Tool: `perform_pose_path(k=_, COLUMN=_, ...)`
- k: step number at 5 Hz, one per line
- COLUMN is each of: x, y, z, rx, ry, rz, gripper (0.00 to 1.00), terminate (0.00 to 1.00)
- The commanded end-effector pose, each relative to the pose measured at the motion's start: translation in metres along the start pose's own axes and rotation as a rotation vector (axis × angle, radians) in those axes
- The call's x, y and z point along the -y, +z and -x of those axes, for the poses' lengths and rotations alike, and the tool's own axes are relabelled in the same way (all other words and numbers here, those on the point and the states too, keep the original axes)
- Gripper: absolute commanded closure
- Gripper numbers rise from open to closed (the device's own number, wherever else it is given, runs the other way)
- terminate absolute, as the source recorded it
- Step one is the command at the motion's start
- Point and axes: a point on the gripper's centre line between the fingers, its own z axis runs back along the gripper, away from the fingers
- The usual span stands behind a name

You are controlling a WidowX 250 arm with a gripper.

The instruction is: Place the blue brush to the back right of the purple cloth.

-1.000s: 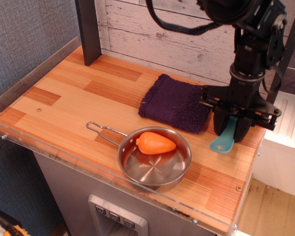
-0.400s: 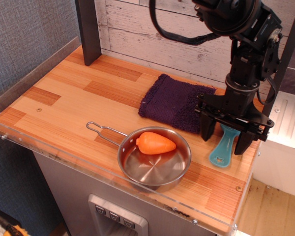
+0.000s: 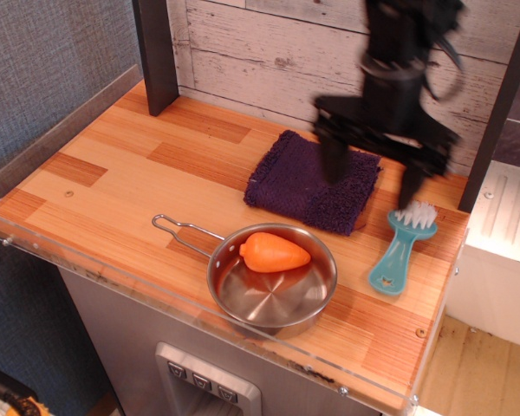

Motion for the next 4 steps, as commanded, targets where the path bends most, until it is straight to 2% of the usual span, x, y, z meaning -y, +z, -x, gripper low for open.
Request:
perform_pose_path(k=1, x=-0.0433, y=0.0139, z=0.0048, rx=-0.007, ry=0.008, rz=-0.012, gripper=0.0, terminate=0.0)
perform_pose_path(k=3, x=-0.0498, y=0.0127, z=0.0057, rx=-0.012, ry=0.011, rz=-0.016, gripper=0.0, terminate=0.0)
perform_pose_path(k=4, x=-0.0498, y=0.0127, z=0.0057, rx=-0.012, ry=0.011, rz=-0.016, gripper=0.0, terminate=1.0)
